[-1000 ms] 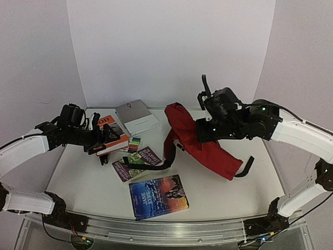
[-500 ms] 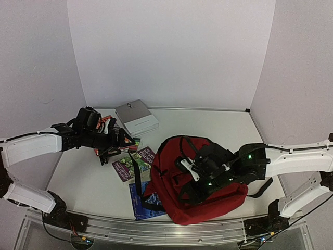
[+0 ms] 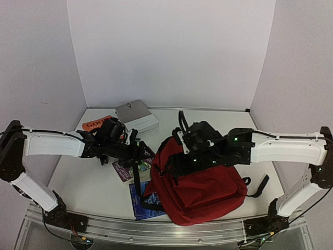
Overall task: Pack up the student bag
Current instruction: Adjust the student bag at the center of the board, then unzip the student bag at the center of the board.
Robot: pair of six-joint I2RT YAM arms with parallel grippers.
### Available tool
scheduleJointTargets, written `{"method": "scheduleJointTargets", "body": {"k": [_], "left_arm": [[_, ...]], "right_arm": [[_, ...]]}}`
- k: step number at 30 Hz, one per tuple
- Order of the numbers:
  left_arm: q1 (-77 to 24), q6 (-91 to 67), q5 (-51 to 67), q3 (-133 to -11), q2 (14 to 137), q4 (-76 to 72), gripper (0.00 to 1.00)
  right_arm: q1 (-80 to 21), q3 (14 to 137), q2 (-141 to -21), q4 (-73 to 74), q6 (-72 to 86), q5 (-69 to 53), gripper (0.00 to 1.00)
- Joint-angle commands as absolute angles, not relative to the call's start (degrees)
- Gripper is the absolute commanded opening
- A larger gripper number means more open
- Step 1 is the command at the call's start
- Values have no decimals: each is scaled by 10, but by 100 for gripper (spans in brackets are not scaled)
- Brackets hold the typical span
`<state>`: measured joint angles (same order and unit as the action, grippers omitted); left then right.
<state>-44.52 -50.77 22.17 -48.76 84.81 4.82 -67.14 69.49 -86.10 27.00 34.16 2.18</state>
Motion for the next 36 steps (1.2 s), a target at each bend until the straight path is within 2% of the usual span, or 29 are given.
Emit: {"method": "scheduleJointTargets", "body": {"k": [1, 5, 10, 21, 29, 36], "left_arm": [[-458, -542, 188, -511, 884, 9, 73], [-459, -574, 155, -498, 891, 14, 67], [-465, -603, 181, -467, 896, -55, 59], [-480, -613, 159, -473, 917, -30, 45], [-483, -620, 167, -472, 935, -34, 29], [-484, -623, 170, -474, 949, -39, 27]], "right_arm": [[-647, 724, -912, 237, 321, 21, 65], [-617, 738, -954, 201, 284, -23, 54], [-603, 776, -1016, 189, 235, -60, 43], [-581, 834, -1116, 189, 203, -71, 37], [-581, 837, -1142, 188, 198, -78, 32], [-581, 846, -1158, 188, 198, -87, 29]]}}
